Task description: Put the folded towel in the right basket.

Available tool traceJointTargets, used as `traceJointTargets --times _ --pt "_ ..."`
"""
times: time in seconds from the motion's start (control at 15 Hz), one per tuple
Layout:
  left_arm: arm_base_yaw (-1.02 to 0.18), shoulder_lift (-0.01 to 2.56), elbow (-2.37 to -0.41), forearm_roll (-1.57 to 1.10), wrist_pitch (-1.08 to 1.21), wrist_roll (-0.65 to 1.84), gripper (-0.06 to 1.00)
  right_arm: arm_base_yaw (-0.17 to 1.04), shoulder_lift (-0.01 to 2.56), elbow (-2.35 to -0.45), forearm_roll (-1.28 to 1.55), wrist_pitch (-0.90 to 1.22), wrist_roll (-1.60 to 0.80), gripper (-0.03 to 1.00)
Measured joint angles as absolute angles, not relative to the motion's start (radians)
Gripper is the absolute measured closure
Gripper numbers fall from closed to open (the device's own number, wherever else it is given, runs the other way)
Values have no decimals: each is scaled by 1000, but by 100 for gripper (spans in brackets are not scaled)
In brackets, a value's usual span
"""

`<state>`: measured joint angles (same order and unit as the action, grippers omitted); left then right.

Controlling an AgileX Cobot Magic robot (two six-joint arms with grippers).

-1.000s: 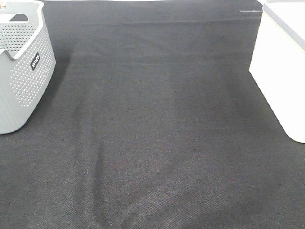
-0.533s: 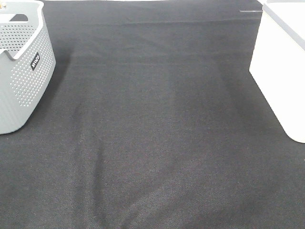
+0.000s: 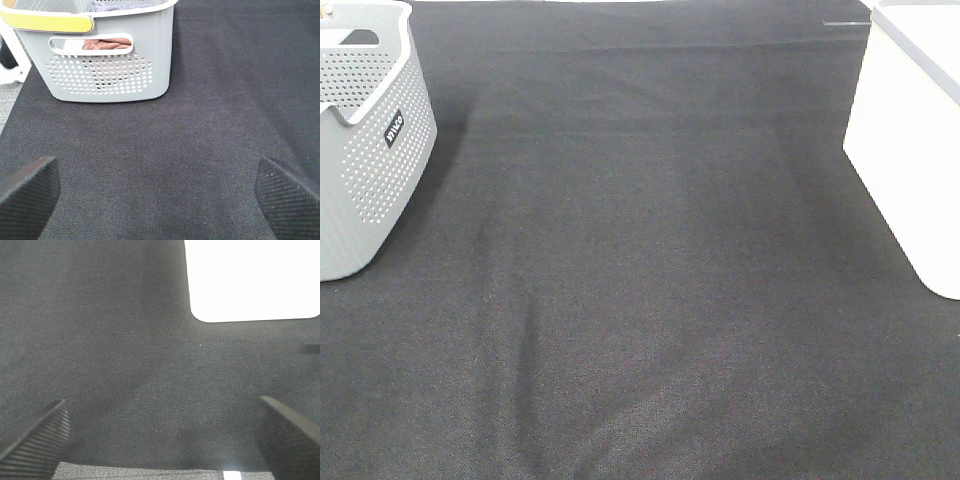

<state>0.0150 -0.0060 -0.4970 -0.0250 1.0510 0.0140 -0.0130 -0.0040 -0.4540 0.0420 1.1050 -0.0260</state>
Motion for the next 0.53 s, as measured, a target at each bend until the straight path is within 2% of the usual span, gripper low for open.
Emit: traceJointTargets --times 0.53 --pt "15 -6 -497 -25 1051 14 -4 -13 -4 -454 42 1105 -26 0"
